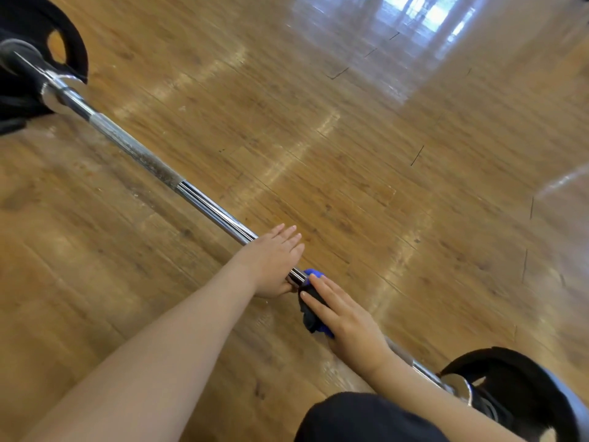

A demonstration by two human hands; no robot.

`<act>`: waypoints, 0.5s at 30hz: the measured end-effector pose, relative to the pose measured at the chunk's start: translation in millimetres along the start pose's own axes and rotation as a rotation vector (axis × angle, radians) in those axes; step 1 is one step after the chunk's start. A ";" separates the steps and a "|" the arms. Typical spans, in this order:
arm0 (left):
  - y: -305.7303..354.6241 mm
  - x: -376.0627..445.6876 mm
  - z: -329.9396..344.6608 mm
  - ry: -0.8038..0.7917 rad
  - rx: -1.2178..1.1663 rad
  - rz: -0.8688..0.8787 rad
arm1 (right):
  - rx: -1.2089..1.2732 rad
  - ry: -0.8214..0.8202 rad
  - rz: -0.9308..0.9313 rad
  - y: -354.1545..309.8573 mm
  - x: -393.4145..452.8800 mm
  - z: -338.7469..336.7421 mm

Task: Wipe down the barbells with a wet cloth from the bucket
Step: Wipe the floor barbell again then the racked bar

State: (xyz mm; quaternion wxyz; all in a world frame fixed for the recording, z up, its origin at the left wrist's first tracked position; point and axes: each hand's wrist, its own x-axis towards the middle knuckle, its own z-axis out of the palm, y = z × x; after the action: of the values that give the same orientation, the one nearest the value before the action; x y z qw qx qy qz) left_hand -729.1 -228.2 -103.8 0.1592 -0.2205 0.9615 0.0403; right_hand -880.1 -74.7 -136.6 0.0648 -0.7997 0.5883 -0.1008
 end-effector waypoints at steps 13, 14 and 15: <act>0.7 -0.1 7.9 0.050 0.032 -0.017 | -0.012 0.113 0.288 -14.2 -58.5 -37.0; 0.8 0.8 8.1 0.055 0.027 -0.018 | -0.017 0.081 0.298 -15.6 -34.3 -32.5; 0.9 1.6 8.6 0.056 0.023 -0.022 | -0.015 0.056 0.299 -17.6 -10.1 -25.2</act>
State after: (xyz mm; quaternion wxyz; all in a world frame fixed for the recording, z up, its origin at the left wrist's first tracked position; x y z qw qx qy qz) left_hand -728.3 -226.8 -112.5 0.1354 -0.2302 0.9634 0.0211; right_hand -872.6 -59.3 -109.1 0.0564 -0.7004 0.7033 -0.1079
